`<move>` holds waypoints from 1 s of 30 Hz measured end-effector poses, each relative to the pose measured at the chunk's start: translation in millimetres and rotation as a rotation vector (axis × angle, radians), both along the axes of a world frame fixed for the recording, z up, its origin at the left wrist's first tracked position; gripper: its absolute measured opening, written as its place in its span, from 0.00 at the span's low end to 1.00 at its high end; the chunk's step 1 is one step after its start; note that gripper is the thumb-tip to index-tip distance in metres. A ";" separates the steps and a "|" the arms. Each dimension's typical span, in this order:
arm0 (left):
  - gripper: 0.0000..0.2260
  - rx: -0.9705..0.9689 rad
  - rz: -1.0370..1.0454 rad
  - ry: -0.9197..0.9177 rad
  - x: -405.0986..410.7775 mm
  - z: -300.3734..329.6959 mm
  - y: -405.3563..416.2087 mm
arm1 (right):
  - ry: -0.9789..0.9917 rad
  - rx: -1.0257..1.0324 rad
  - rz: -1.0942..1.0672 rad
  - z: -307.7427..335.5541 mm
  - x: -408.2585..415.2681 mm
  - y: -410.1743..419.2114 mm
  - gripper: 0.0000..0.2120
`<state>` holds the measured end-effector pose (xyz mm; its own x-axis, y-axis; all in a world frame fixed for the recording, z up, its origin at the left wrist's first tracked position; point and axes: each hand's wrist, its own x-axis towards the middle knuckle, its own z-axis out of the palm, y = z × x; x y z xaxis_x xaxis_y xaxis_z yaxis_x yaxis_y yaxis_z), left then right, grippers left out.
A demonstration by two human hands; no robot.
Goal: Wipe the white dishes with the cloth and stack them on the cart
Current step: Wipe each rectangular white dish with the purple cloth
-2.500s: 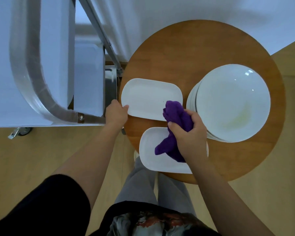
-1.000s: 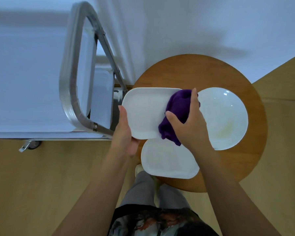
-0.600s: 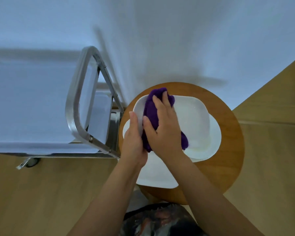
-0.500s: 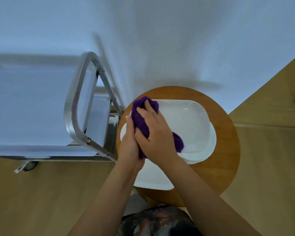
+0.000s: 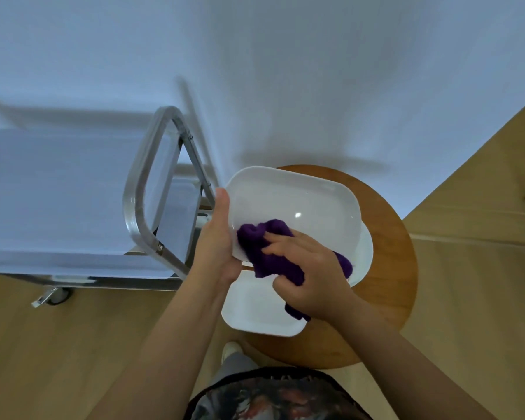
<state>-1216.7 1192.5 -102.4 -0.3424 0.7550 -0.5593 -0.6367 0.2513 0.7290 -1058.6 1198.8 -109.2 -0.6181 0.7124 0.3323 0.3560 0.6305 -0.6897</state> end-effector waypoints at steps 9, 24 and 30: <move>0.23 -0.090 0.079 0.197 -8.3 6.3 -13.3 | -0.170 -0.223 -0.212 -1.5 49.3 2.3 0.20; 0.27 0.046 -0.401 0.445 -2.2 43.0 -32.1 | -0.197 0.117 0.276 45.3 -17.4 11.5 0.40; 0.27 0.161 -0.560 0.553 -11.2 55.6 -33.9 | -0.397 0.288 0.174 76.9 -19.6 40.8 0.46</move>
<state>-1228.0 1158.5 -46.8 -0.0844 0.9537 -0.2888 0.0166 0.2911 0.9565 -1078.3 1239.6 -32.4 -0.8376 0.5019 0.2155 0.4279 0.8481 -0.3124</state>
